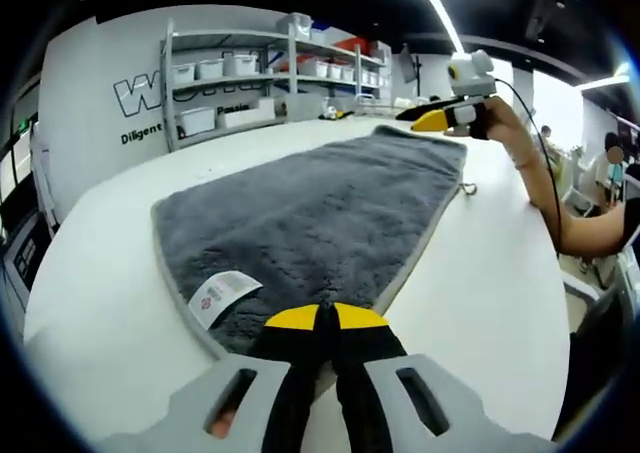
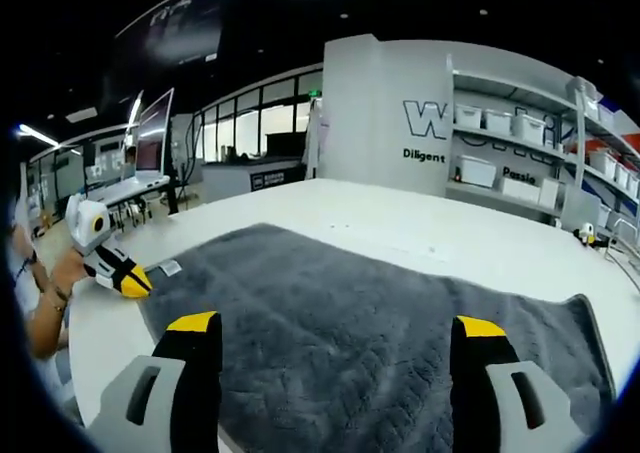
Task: Open the folded towel by lifting each exposed corner and separating the folded layers until the towel lies flat within the target outline without major curled edges
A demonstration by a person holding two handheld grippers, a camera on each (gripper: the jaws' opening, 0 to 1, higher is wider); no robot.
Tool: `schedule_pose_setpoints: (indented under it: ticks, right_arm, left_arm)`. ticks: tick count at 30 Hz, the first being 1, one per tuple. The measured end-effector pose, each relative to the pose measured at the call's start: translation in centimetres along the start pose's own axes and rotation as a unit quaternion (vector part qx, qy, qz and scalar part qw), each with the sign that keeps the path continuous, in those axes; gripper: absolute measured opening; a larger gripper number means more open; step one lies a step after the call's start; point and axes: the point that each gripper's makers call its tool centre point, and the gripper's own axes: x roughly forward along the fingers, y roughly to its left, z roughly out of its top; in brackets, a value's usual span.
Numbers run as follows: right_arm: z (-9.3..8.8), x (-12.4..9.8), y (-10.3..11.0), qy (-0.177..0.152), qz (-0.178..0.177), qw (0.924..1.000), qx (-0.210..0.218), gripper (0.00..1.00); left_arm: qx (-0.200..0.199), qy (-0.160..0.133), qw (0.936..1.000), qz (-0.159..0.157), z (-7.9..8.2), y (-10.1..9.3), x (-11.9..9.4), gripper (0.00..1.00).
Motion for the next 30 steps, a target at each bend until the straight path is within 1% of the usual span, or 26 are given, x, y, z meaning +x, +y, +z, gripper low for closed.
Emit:
schedule_pose_setpoints:
  ticks: [9,14,19,20,24,26,30]
  right_arm:
    - [-0.4,0.0,0.0,0.009,0.0,0.9999,-0.005,0.96]
    - [-0.7,0.1,0.2,0.017,0.001,0.9998,-0.008,0.96]
    - [-1.2,0.0,0.6,0.024,0.004,0.9997,-0.011,0.96]
    - [-1.4,0.0,0.5,0.026,0.003,0.9996,-0.009,0.96]
    - [-1.5,0.1,0.6,0.028,0.004,0.9995,-0.011,0.96]
    - [-1.4,0.0,0.8,0.027,0.007,0.9995,-0.012,0.96]
    - [-1.5,0.1,1.0,0.029,0.012,0.9994,-0.016,0.96]
  left_arm:
    - [-0.005,0.008,1.0,0.0,-0.8,0.2,-1.4,0.03]
    - [-0.009,0.013,0.9998,0.007,-1.5,0.8,-2.7,0.03]
    - [-0.007,0.021,0.9995,0.022,-2.2,1.1,-3.9,0.03]
    - [-0.008,0.031,0.9989,0.035,-2.8,1.8,-5.1,0.03]
    - [-0.011,0.037,0.9981,0.049,-3.5,2.3,-6.1,0.03]
    - [-0.011,0.036,0.9975,0.06,-3.7,2.8,-6.7,0.03]
    - [-0.018,0.03,0.9969,0.07,-4.2,3.1,-7.5,0.02]
